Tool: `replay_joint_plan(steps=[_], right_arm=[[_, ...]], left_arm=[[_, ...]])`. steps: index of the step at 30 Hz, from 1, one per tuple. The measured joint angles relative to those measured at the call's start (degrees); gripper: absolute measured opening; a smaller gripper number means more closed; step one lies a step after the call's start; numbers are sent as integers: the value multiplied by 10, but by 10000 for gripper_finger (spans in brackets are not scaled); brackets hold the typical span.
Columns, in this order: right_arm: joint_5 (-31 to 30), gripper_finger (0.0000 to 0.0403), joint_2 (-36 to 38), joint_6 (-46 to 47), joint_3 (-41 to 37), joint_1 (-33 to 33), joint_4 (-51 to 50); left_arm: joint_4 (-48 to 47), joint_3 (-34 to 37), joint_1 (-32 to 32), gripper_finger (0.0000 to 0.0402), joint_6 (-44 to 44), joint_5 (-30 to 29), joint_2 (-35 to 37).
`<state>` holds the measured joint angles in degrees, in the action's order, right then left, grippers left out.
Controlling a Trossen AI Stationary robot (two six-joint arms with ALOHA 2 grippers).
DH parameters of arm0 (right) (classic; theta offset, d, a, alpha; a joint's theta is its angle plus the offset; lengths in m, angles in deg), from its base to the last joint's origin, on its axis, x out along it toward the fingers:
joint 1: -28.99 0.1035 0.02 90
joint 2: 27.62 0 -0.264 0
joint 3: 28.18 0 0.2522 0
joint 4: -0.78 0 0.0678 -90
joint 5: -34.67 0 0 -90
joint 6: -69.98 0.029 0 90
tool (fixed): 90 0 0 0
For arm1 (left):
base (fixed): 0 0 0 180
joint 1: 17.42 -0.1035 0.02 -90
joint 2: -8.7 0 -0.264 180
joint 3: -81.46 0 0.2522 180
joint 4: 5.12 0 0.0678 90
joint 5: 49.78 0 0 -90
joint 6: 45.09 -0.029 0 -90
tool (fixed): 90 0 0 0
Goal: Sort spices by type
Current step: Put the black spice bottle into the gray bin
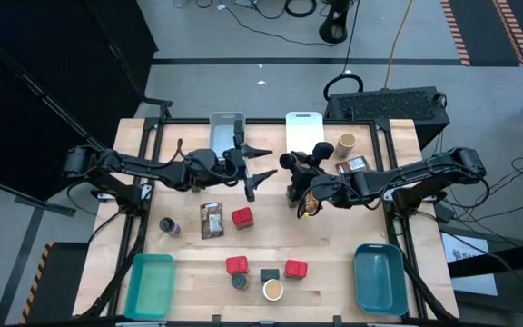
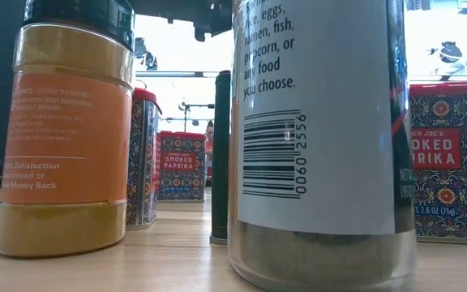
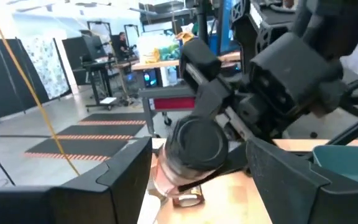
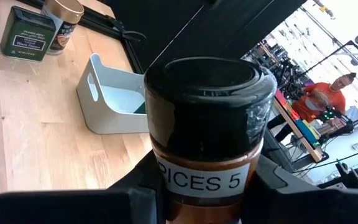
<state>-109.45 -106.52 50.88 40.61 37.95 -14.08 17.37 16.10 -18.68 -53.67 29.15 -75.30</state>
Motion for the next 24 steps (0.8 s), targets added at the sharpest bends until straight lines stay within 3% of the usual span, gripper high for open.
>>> replay_joint_plan(steps=[3, 13, 17, 24], right_arm=[[0, 110, 0, -2, 0, 0, 0], [0, 110, 0, -7, 0, 0, 0], [0, 110, 0, -9, 0, 0, -1], [6, 110, -1, -11, 0, -2, -2]], left_arm=[[-14, -2, 6, 263, -8, -27, -2], [-27, -37, 13, 263, 3, -37, -46], [-89, -66, 11, 263, -13, -97, -60], [-96, -81, 6, 263, 12, -53, -59]])
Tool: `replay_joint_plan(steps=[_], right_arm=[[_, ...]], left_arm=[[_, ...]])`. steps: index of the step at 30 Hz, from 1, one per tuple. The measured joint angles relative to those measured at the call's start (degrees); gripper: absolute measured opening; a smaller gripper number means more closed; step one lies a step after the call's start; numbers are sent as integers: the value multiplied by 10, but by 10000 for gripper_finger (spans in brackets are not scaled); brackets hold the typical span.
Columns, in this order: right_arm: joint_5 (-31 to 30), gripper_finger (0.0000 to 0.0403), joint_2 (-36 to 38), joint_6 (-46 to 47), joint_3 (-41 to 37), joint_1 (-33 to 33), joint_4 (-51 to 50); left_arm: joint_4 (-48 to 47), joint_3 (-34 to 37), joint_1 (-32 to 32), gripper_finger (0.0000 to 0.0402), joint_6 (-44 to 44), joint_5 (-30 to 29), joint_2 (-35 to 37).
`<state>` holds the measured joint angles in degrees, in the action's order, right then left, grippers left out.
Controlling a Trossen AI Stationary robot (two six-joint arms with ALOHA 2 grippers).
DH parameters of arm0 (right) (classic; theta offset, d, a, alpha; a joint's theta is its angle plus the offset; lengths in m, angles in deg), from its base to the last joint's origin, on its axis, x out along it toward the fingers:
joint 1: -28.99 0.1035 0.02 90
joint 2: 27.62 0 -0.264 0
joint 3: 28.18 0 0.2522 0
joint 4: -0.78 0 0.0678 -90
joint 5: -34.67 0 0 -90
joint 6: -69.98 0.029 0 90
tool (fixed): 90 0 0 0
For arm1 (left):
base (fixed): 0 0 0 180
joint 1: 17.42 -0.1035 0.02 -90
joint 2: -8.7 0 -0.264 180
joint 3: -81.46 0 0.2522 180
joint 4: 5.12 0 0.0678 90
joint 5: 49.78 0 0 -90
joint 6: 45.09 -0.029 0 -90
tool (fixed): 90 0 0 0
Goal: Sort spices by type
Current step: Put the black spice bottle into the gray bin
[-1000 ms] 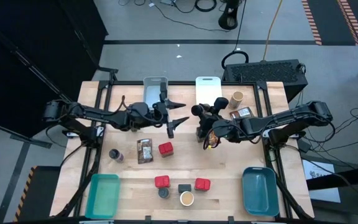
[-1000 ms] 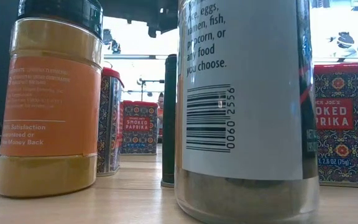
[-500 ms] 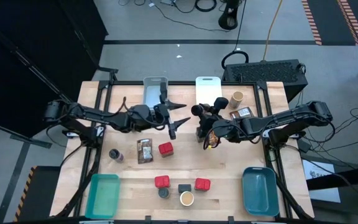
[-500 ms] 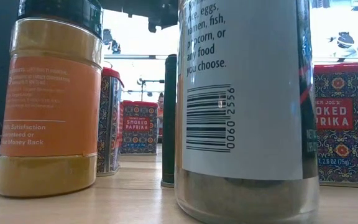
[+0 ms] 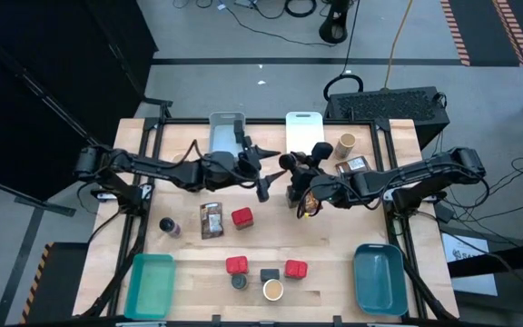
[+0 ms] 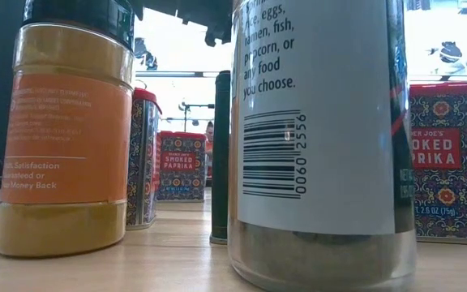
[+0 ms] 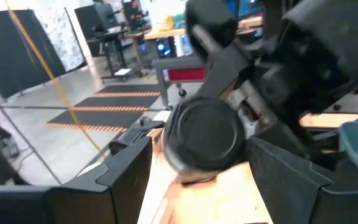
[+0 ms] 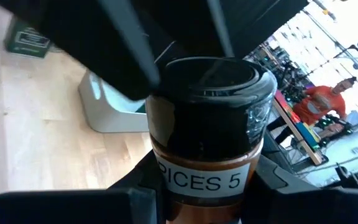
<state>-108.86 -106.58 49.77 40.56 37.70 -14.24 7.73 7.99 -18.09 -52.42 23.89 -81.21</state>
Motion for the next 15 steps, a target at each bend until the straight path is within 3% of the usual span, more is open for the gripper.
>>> replay_joint_plan(steps=[15], right_arm=[[-2, 110, 0, -3, 0, -4, 1]], left_arm=[[16, 0, -1, 263, -6, 15, 0]])
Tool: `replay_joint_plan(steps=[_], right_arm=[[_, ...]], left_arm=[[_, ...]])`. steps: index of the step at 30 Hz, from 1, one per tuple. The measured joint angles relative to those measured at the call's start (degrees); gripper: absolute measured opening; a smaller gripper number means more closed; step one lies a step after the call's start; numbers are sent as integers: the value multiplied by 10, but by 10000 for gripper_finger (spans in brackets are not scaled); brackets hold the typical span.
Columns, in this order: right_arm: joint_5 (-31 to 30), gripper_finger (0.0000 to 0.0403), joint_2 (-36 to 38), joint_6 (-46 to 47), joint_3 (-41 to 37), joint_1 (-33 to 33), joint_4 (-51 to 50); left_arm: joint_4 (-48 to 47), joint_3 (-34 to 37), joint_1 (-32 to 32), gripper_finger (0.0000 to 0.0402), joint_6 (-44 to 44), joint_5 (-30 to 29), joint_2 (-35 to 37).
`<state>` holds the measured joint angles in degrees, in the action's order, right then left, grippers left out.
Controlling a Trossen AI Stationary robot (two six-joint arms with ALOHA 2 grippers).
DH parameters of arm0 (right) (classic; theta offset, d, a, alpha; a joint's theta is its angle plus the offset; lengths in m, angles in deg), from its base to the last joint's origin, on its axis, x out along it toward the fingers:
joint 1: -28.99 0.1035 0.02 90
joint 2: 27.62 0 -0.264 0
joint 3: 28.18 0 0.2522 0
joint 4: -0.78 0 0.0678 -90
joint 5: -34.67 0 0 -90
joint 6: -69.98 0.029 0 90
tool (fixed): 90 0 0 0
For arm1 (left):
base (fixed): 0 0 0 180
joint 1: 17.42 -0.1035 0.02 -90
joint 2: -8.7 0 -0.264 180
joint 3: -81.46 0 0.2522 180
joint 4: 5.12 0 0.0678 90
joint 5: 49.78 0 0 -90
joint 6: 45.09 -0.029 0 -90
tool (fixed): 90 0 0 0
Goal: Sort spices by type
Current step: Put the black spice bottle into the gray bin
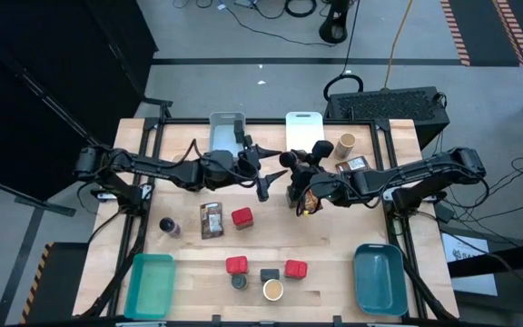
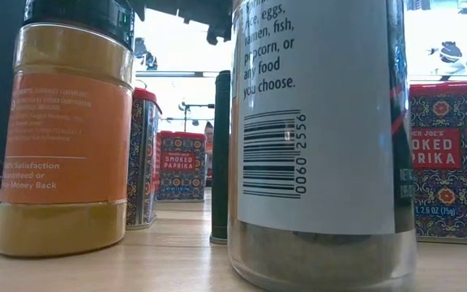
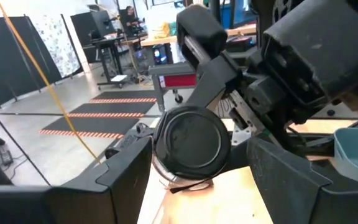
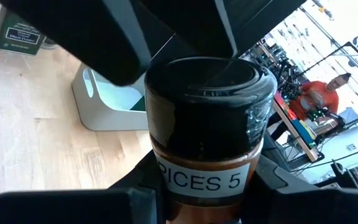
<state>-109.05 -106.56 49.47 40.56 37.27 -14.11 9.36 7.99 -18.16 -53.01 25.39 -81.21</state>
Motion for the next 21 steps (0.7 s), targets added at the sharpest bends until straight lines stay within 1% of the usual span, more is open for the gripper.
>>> replay_joint_plan(steps=[3, 9, 11, 12, 17, 21], right_arm=[[0, 110, 0, 0, 0, 0, 0], [0, 110, 0, 0, 0, 0, 0], [0, 110, 0, -1, 0, 0, 0], [0, 110, 0, -1, 0, 0, 0], [0, 110, 0, -1, 0, 0, 0], [0, 110, 0, -1, 0, 0, 0]], left_arm=[[-1, 0, 0, 270, -1, -3, 0], [14, 0, 3, 299, 1, -87, 1], [10, 0, 5, 302, 1, -94, 4], [11, 0, 5, 303, 2, -91, 4], [10, 0, 5, 304, 31, -28, 5], [13, 0, 5, 304, 32, -5, 5]])
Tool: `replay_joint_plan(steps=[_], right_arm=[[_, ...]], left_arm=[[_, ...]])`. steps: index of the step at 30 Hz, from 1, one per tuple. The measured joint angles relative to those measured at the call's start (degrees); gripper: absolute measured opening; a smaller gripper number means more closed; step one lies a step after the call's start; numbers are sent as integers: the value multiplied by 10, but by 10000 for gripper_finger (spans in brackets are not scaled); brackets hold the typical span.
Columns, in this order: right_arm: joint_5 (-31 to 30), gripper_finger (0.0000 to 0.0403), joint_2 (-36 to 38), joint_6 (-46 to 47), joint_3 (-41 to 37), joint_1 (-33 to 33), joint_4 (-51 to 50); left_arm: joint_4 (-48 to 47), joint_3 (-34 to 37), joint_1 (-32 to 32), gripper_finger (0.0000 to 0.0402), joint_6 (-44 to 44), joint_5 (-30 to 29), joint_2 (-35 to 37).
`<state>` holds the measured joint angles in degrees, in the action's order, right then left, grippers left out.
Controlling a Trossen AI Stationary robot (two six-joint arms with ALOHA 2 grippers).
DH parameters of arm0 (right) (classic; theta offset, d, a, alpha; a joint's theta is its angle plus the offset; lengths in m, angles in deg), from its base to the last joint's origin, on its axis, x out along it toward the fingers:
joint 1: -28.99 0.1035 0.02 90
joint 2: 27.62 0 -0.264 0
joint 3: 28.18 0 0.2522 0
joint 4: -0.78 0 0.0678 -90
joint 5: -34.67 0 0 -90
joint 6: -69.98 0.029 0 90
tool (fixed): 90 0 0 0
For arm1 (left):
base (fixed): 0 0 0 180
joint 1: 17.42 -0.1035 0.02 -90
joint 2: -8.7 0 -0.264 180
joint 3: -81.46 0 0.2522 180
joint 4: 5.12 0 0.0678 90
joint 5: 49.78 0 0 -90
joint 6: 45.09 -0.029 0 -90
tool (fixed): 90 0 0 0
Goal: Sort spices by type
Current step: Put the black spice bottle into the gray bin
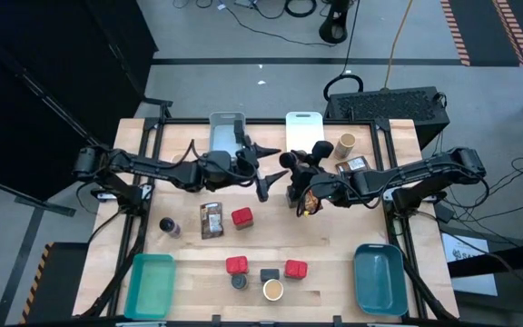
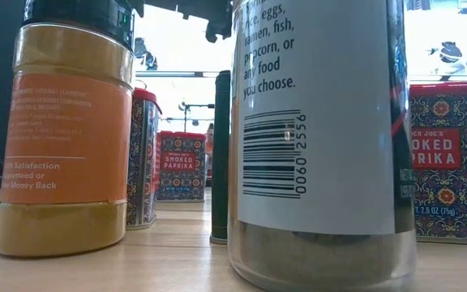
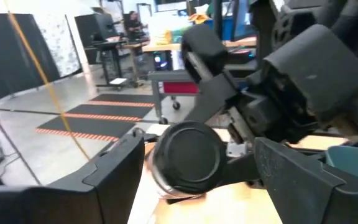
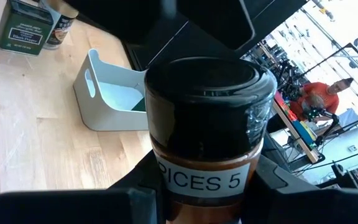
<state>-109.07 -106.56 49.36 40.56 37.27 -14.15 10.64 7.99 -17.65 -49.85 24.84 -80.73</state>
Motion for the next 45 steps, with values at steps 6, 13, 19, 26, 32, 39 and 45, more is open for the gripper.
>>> replay_joint_plan(steps=[6, 13, 19, 26, 32, 39, 45], right_arm=[[0, 110, 0, 0, 0, 0, 0], [0, 110, 0, 0, 0, -1, 0], [-1, 110, 0, -2, 0, -2, -5], [1, 110, 0, -2, -1, -2, -7], [3, 118, 0, 2, -1, -2, -5], [4, 176, 0, 7, -1, -2, -4], [6, 209, 3, 26, 1, 0, 1]], left_arm=[[31, 0, -5, 304, 13, 3, -35], [58, -13, -14, 304, 10, 4, -60], [61, -40, -16, 304, -3, 3, -93], [53, -43, -16, 288, -26, -14, -94], [40, -43, -16, 213, -34, -17, -93], [40, -43, -14, 212, -34, -32, -93], [-6, -44, -20, 212, -33, -64, -68]])
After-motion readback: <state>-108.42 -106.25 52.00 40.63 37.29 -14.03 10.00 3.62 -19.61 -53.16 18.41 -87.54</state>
